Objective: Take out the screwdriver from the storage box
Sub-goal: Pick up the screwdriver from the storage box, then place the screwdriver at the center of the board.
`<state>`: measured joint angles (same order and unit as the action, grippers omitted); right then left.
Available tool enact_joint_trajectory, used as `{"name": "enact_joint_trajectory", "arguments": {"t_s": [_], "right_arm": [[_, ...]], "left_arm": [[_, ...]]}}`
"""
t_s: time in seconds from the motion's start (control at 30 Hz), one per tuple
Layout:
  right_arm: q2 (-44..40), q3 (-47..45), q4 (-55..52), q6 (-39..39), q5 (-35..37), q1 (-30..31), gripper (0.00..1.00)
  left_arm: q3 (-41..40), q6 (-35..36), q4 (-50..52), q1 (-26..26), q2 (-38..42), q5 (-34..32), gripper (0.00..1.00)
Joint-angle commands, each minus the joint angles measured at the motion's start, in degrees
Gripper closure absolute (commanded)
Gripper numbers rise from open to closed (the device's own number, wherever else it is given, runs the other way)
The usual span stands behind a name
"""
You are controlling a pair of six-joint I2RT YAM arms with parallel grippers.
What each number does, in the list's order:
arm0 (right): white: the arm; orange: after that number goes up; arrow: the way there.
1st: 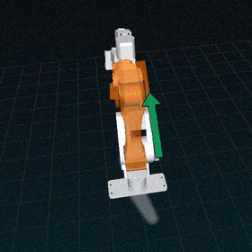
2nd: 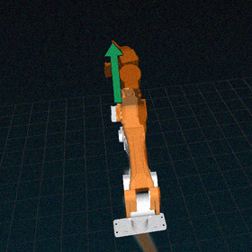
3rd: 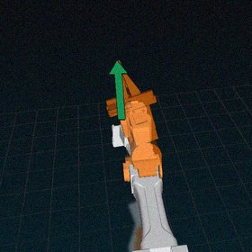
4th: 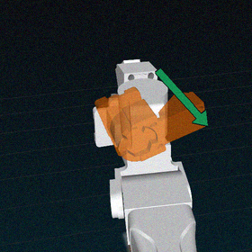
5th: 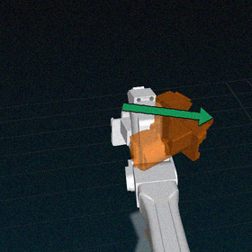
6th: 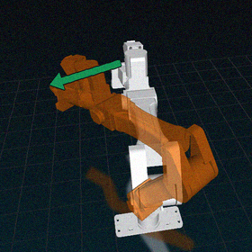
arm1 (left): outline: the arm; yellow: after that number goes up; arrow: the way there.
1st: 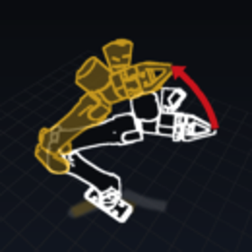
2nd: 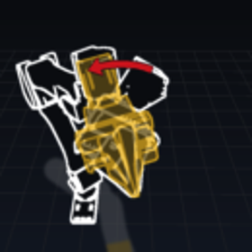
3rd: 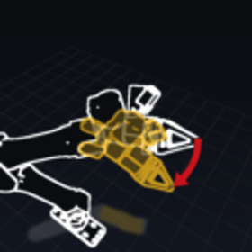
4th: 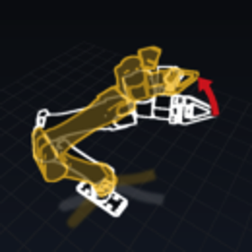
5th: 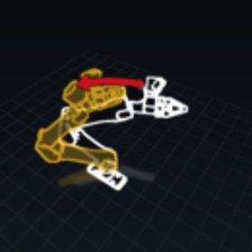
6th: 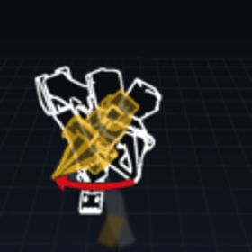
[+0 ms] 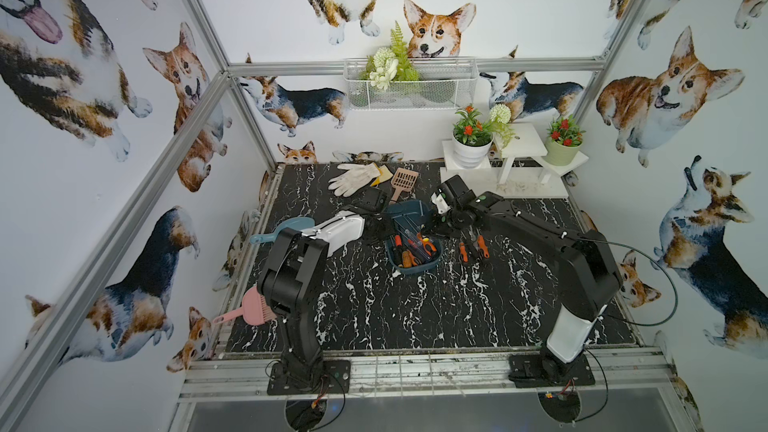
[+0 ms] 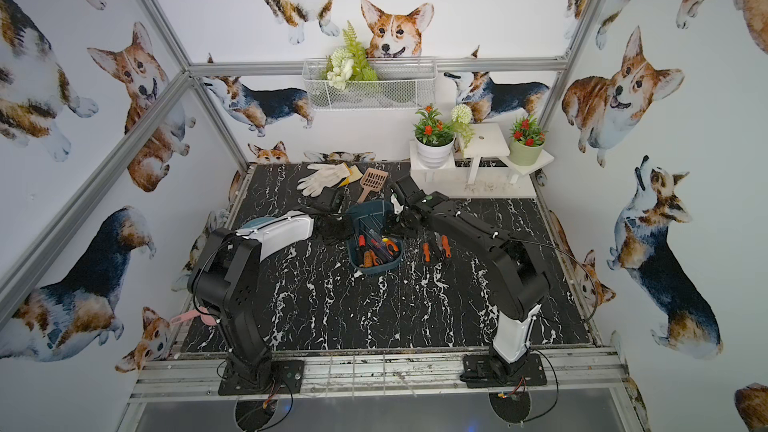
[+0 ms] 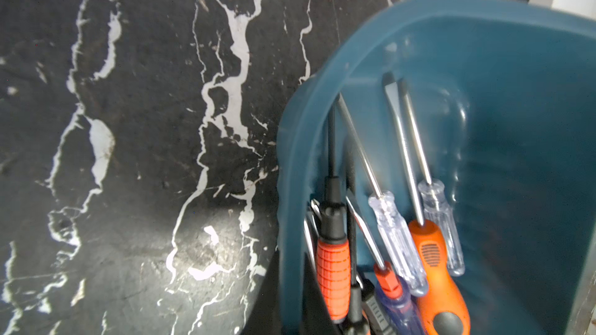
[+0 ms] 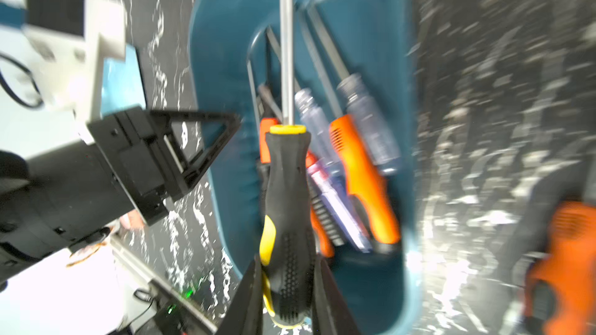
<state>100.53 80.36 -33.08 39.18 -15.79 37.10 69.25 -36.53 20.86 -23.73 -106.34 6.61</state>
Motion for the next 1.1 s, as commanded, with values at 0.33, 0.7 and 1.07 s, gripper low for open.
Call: {"name": "enact_joint_trajectory", "arguments": {"t_s": [0.33, 0.7, 1.07], "right_arm": [[-6.2, -4.5, -10.3, -9.2, 11.3, -6.0, 1.0], [-2.8, -3.8, -18.1, -14.9, 19.7, -7.7, 1.0], [1.1, -3.4, -19.6, -17.0, 22.5, -7.9, 1.0]], "left_arm": [[-0.4, 1.6, -0.3, -0.1, 0.5, 0.2, 1.0], [0.4, 5.1, 2.7, -0.1, 1.3, -1.0, 1.0], [3.1, 7.3, 6.1, -0.1, 1.3, -1.1, 1.0]]}}
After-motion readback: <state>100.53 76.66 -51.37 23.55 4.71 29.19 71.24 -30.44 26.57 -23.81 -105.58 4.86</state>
